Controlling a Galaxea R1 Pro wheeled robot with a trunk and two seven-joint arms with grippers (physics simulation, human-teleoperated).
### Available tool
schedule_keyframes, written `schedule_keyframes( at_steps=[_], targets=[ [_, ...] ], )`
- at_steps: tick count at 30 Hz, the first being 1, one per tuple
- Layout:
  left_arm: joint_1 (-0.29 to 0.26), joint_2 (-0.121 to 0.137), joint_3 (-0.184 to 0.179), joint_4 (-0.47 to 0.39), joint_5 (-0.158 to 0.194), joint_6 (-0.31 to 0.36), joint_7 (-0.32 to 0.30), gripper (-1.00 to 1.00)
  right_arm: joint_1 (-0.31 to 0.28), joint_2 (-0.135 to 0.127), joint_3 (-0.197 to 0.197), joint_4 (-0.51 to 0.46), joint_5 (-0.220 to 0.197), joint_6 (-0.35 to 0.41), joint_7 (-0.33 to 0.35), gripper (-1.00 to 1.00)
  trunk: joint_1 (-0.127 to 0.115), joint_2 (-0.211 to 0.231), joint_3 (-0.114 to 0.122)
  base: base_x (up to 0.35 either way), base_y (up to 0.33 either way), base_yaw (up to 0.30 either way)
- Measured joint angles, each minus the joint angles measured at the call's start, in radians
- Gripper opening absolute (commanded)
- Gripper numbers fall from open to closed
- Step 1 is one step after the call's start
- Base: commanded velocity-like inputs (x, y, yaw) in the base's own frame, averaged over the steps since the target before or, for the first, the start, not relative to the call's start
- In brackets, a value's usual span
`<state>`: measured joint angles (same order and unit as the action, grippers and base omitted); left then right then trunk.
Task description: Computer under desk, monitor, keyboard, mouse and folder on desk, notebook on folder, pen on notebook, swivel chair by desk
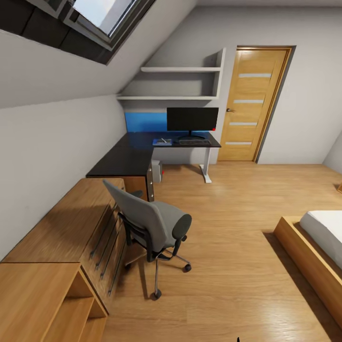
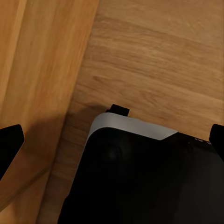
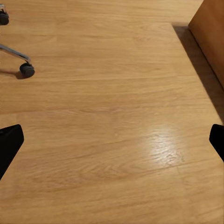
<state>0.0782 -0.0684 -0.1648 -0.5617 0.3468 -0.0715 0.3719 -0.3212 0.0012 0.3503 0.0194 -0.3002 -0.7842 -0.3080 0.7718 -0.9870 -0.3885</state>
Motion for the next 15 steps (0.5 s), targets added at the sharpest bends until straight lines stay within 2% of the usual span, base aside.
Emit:
schedule_keyframes(
  at_steps=[15],
  targets=[
    [0.0,-0.001,0.0,0.0,0.0,0.0,0.0,1.0,0.0,0.0,0.0,0.0,0.0,0.0,0.0,1.0,0.058,-0.105,-0.047,0.0,0.0,0.0]
  ],
)
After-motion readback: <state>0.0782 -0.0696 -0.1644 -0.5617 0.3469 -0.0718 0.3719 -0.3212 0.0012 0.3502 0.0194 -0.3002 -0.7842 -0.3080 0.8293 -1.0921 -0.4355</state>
